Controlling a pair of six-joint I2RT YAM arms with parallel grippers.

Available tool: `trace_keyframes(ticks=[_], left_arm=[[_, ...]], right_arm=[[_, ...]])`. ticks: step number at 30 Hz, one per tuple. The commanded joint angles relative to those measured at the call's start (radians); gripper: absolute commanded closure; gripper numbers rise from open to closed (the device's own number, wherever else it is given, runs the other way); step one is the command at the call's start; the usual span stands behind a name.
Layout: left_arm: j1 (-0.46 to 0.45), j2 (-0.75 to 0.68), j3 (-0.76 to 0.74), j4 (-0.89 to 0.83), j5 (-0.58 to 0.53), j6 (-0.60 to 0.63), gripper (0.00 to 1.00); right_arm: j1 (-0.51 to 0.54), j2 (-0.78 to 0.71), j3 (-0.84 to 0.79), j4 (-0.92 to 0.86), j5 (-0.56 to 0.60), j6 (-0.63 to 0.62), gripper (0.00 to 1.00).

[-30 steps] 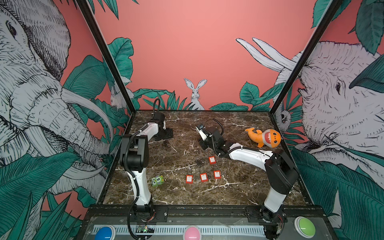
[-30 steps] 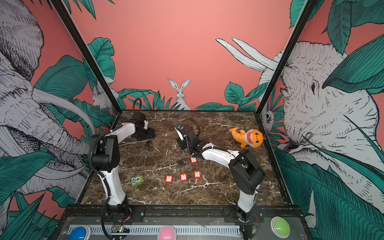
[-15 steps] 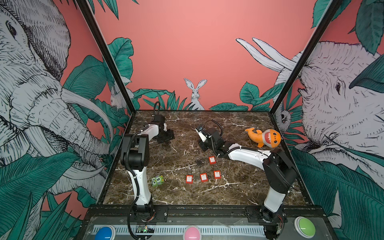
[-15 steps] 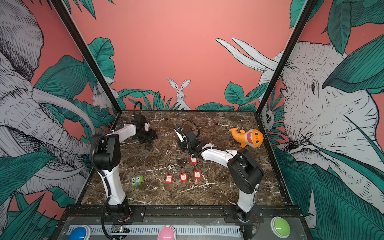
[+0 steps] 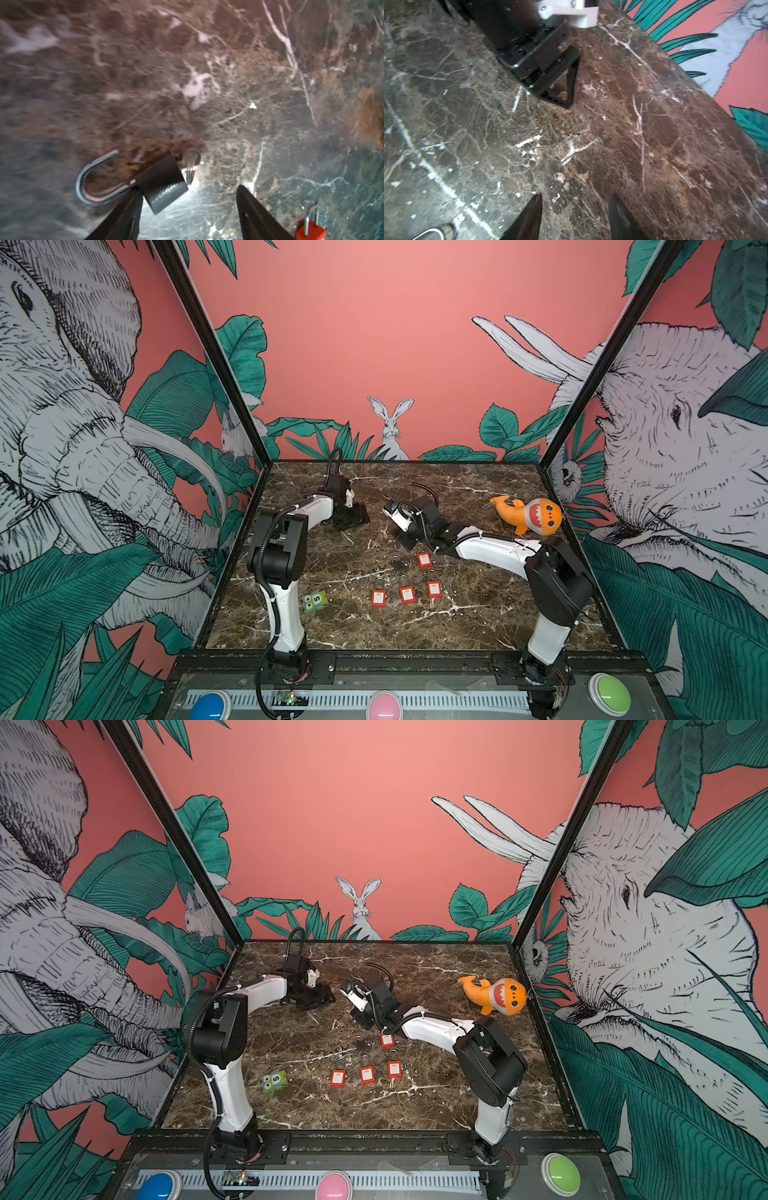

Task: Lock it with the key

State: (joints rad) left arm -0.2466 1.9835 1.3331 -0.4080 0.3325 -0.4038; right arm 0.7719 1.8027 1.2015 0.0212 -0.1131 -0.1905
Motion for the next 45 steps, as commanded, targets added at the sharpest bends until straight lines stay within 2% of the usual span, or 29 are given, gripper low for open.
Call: trace_keyframes(ticks=[1,7,12,16,32,40,45], left_arm=[[-0.01,-0.042,-0.026,-0.023,-0.007,-0.036,0.28],[-0.008,-0.072,0.023,-0.044,-0.126,-0.021,0.28],[-0.009,0.016,0.145,-0.089,-0.116,0.005,0.29],[-0.01,0.056,0.185,-0.092,-0.075,0.019,0.3],[-0.04,0.099,0.162,-0.113,0.012,0.113,0.35],[-0.061,0.069,0.102,-0.169,0.068,0.183,0.4],[-0.071,-0.018,0.0,-0.135,0.076,0.155,0.41]], right_arm=[[-0.024,0.036,0.065,-0.051,-0.149,-0.078,0.49],[-0.049,0.076,0.137,-0.101,-0.241,-0.095,0.48],[-0.052,0.084,0.148,-0.112,-0.256,-0.08,0.48],[-0.053,0.076,0.134,-0.114,-0.263,-0.068,0.48],[-0.054,0.063,0.118,-0.134,-0.261,-0.05,0.48],[-0.054,0.047,0.086,-0.146,-0.25,-0.06,0.48],[-0.054,0.041,0.086,-0.153,-0.241,-0.068,0.48]])
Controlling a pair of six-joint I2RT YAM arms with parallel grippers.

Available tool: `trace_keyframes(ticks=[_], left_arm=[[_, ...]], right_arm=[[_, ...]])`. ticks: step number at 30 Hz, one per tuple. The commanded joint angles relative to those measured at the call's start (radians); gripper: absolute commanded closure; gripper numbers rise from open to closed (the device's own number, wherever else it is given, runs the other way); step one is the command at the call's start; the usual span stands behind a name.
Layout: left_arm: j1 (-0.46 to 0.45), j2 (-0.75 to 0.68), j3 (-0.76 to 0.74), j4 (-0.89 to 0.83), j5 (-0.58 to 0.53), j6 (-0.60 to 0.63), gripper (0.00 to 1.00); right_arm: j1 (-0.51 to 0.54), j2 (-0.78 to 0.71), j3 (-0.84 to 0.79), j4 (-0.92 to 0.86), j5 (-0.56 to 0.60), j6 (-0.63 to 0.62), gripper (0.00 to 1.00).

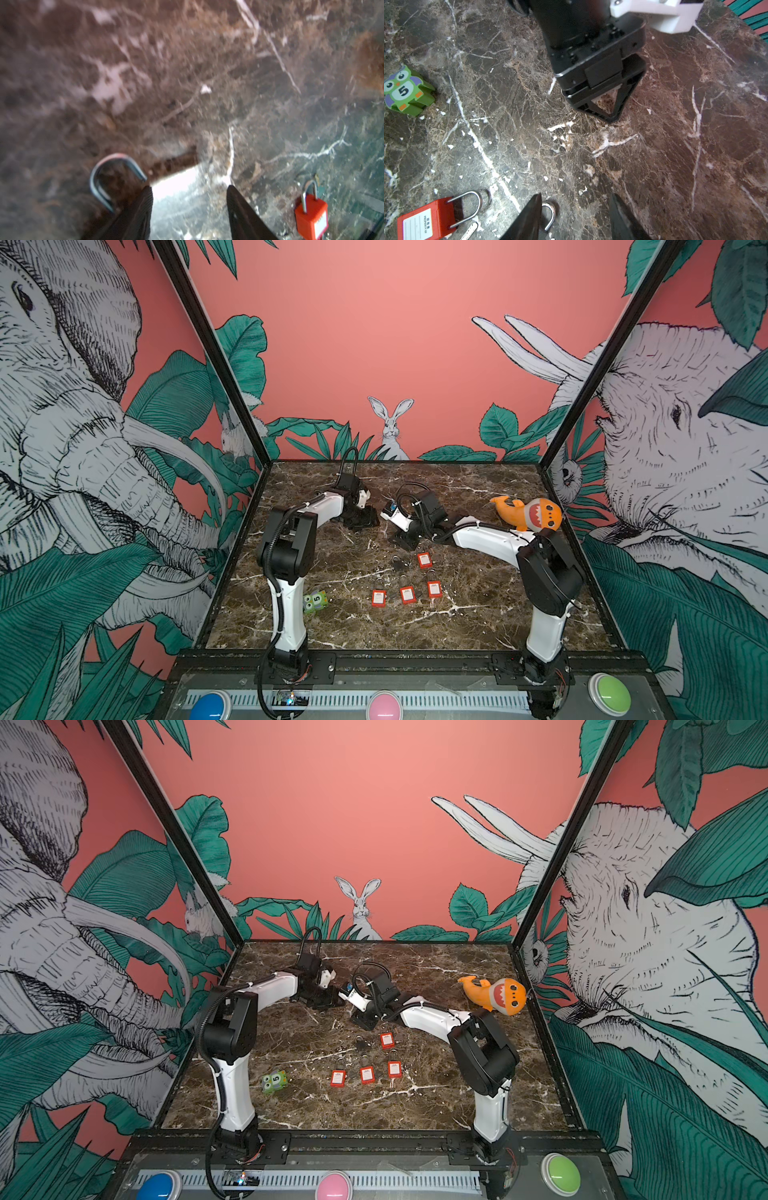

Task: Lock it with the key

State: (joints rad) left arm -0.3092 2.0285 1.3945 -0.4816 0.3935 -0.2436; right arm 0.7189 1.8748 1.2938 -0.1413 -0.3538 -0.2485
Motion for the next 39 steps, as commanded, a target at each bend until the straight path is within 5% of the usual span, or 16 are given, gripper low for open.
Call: trace_keyframes(ticks=[1,9,20,39], left_arm=[[-0.008,-0.083,-0.074,-0.054,0.009,-0.013,0.41],[-0.001,-0.189,-0.001,-0.054,-0.122,0.004,0.33],[0.046,-0.006,0.161,-0.11,-0.119,0.052,0.33],[0.044,-0.038,0.001,-0.027,-0.058,-0.029,0.35]], right_arm=[[-0.002,-0.03,-0.007,0.009,0.001,-0.006,0.48],[-0.001,0.034,0.08,-0.026,-0.044,0.059,0.49],[-0.001,0.096,0.134,0.008,-0.092,0.18,0.54],[-0.001,0.095,0.1,0.017,-0.089,0.204,0.56]])
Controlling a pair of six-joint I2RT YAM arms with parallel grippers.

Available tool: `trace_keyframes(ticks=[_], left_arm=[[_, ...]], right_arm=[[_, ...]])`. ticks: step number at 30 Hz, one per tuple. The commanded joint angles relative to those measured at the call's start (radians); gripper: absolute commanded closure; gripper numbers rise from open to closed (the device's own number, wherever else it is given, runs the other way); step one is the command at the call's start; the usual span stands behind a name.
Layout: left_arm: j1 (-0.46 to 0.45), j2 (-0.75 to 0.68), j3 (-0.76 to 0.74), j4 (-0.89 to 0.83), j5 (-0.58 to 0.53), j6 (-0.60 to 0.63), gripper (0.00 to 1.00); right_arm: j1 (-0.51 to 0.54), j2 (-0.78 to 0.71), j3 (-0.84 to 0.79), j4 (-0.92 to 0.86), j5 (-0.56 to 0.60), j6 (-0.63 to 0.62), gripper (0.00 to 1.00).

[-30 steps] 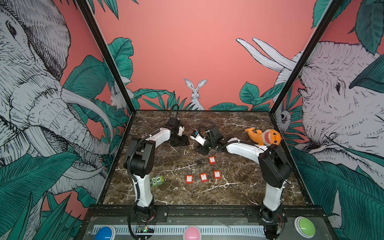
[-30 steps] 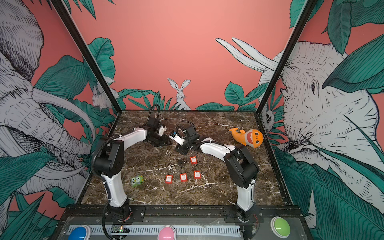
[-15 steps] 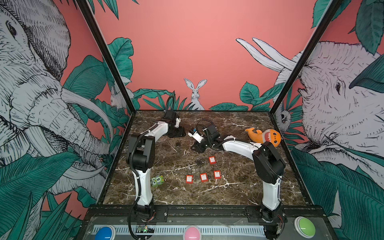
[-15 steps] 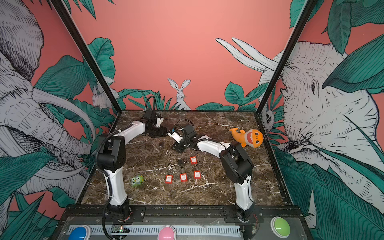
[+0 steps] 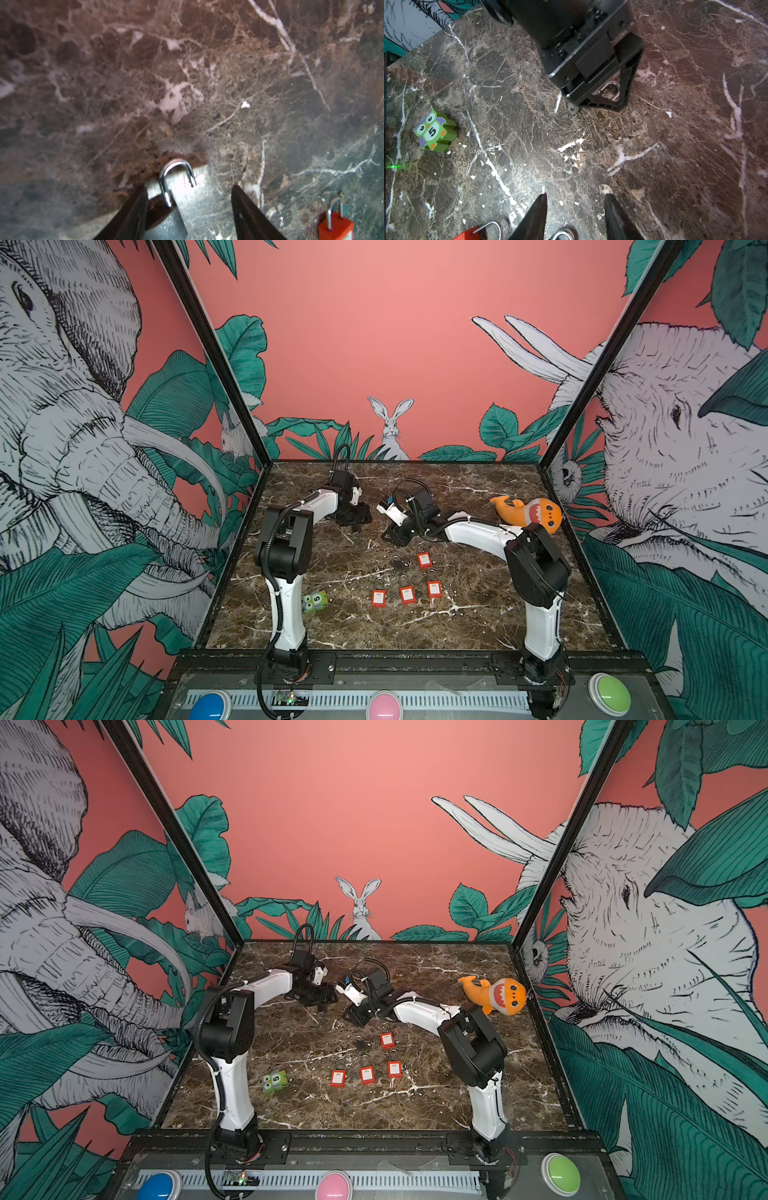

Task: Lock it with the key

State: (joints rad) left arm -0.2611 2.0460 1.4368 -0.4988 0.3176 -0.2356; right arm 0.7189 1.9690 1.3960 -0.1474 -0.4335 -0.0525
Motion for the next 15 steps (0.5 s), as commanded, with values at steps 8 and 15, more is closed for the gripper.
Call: trace_keyframes(ticks=[8,15], left_arm=[[-0.013,-0.139,-0.165,0.049,0.053,-0.152,0.36],[-0.022,-0.159,-0.185,0.102,0.097,-0.189,0.36]], right_arm=[[0.0,0.015,0.008,0.029,-0.009,0.02,0.56],[-0.001,0.044,0.02,0.026,-0.041,-0.024,0.54]])
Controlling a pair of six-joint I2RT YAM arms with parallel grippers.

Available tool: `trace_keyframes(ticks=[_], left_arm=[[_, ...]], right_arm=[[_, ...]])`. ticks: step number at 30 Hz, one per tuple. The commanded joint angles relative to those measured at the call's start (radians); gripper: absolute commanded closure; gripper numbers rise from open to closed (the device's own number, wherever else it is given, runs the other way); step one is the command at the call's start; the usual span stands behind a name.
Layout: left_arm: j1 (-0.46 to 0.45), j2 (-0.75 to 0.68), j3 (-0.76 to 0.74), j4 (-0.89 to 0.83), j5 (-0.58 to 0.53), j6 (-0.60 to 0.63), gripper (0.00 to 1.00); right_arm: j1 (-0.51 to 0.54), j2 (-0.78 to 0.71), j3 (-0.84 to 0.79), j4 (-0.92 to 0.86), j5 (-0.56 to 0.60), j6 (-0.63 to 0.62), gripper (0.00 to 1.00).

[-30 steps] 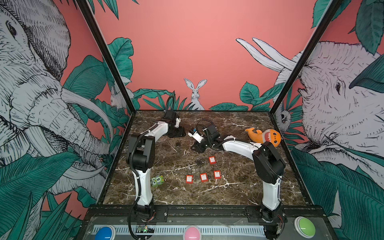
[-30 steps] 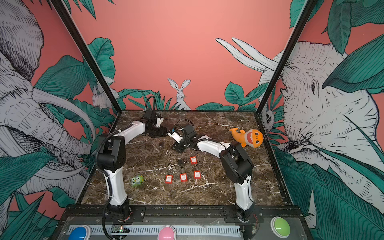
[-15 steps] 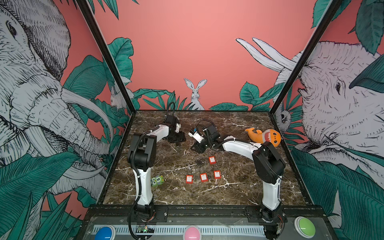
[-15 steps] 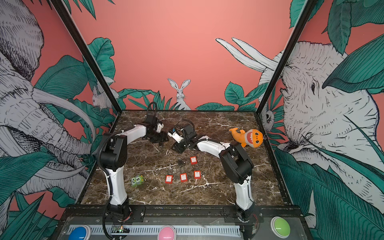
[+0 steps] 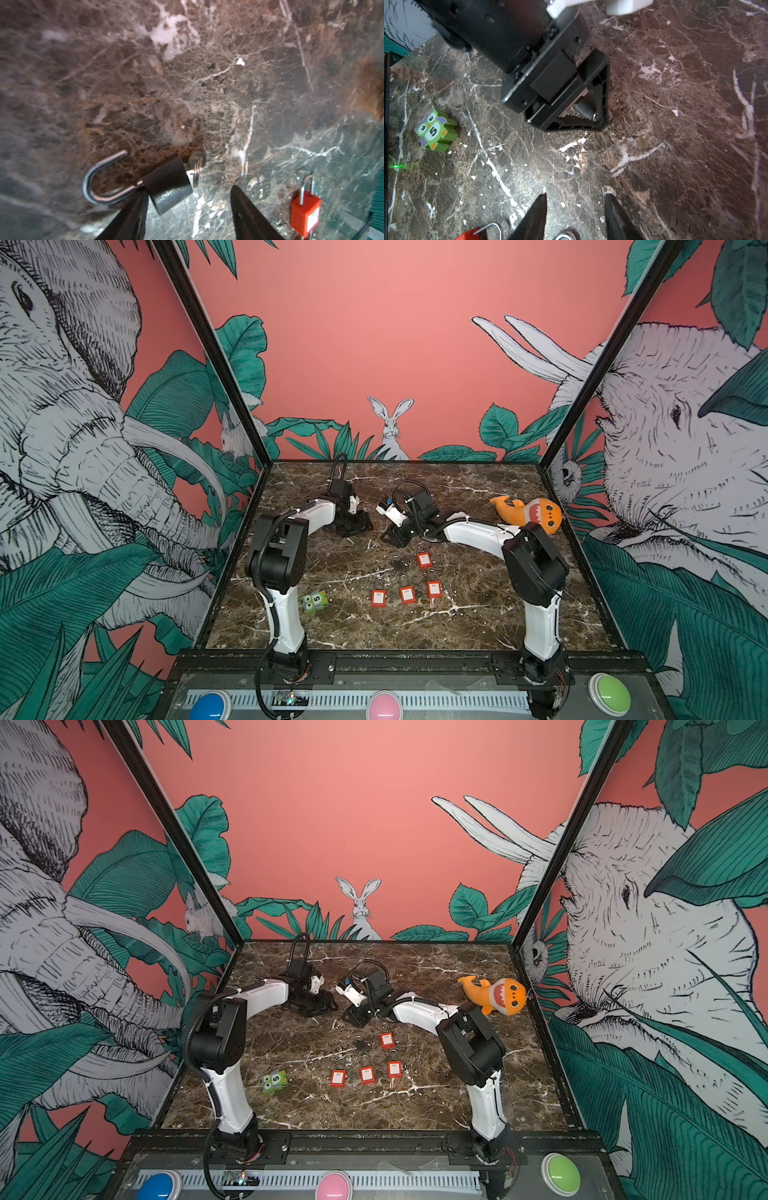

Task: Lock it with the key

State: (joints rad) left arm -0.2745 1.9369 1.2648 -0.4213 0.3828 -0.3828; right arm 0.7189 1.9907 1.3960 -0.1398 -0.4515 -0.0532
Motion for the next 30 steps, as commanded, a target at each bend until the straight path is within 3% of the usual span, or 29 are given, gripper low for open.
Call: trace_keyframes(ticks=[1,8,14,19,30], left_arm=[[-0.01,-0.065,-0.016,0.024,0.021,-0.039,0.36],[0.056,-0.178,0.028,-0.057,-0.064,0.03,0.33],[0.143,-0.243,0.024,-0.094,-0.097,0.013,0.31],[0.166,-0.256,0.012,-0.108,-0.113,0.009,0.3],[0.213,-0.277,-0.032,-0.094,-0.117,-0.03,0.3]], right_arm=[[0.0,0.025,0.02,0.017,-0.026,-0.04,0.54],[-0.001,0.054,0.063,-0.002,-0.085,-0.229,0.44],[0.001,0.191,0.294,-0.204,-0.131,-0.29,0.38],[0.006,0.333,0.538,-0.381,-0.128,-0.273,0.34],[0.038,0.59,0.937,-0.539,-0.066,-0.182,0.33]])
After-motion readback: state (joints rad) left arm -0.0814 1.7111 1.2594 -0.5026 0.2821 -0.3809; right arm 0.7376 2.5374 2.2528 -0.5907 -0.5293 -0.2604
